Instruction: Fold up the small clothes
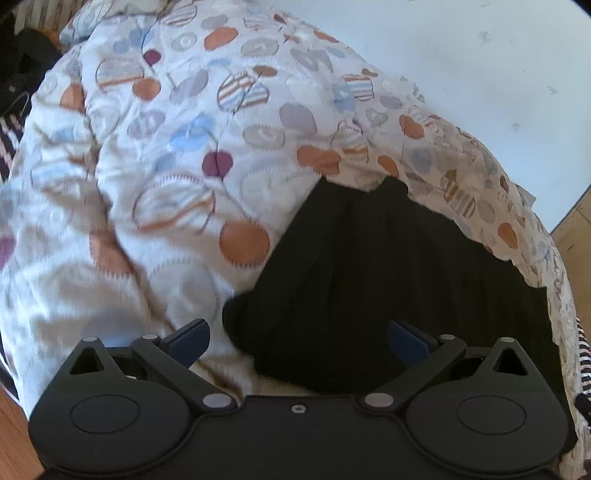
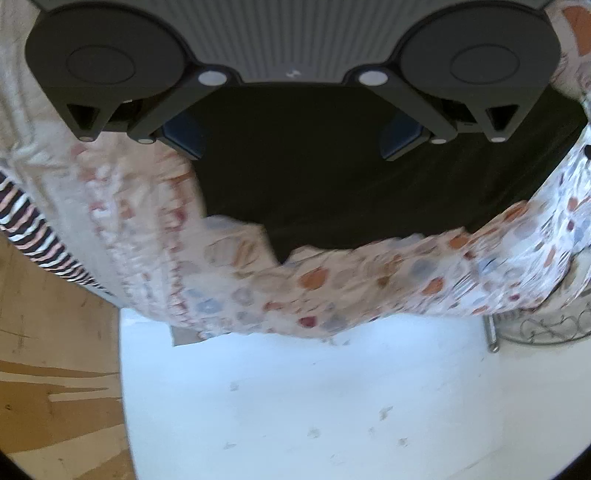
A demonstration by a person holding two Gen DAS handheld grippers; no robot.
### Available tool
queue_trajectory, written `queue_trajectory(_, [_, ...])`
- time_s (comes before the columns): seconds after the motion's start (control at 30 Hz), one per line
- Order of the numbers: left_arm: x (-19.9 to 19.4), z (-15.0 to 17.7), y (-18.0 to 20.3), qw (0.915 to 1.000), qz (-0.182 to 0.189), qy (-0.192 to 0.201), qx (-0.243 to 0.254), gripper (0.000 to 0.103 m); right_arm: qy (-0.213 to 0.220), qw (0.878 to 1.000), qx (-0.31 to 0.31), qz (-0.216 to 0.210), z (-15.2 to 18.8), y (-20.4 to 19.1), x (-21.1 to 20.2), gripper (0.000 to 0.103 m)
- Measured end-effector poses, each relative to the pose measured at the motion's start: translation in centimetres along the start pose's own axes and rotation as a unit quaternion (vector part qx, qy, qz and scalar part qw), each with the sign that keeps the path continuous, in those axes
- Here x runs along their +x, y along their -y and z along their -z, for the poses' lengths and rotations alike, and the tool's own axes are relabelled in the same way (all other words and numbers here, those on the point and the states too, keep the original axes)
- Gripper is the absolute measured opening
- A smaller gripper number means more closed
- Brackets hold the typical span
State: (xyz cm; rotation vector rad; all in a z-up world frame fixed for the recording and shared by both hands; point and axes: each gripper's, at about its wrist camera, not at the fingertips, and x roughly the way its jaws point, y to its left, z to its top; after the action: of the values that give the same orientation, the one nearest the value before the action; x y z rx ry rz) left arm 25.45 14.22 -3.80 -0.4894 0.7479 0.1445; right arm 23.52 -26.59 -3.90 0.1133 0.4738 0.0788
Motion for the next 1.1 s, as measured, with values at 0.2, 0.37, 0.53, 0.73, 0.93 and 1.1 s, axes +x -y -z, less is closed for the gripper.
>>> queue_trajectory(0.2, [0.4,1.8,-0.7,0.9988,0.025,-0.025,-0.034,0.102,0.001,0.999,-0.045,-0.025,1.0,-5.9,0.1,0.103])
queue_trajectory(0.37, [0.8,2.3,-0.8,0.9974,0.032,-0.027,-0.058,0.102,-0.009,0.996,-0.083,-0.035,1.7,-9.6,1.2,0.103])
queue_trajectory(0.53, [1.0,2.7,-0.6,0.9966,0.036,-0.032,-0.066,0.102,-0.007,0.995,-0.096,-0.038,2.2,-12.0,2.2,0.103])
queue_trajectory(0.73, [1.3,2.9,0.0,0.9968,0.038,-0.035,-0.06,0.102,-0.013,0.99,-0.137,-0.008,4.6,-13.5,2.8,0.103])
queue_trajectory(0.93, [1.5,3.2,0.3,0.9971,0.034,-0.04,-0.055,0.102,0.017,0.984,-0.179,0.013,6.9,-14.5,2.1,0.103])
queue_trajectory(1.1, [1.8,3.4,0.5,0.9969,0.034,-0.046,-0.054,0.102,0.025,0.983,-0.181,0.014,7.5,-14.4,2.1,0.103])
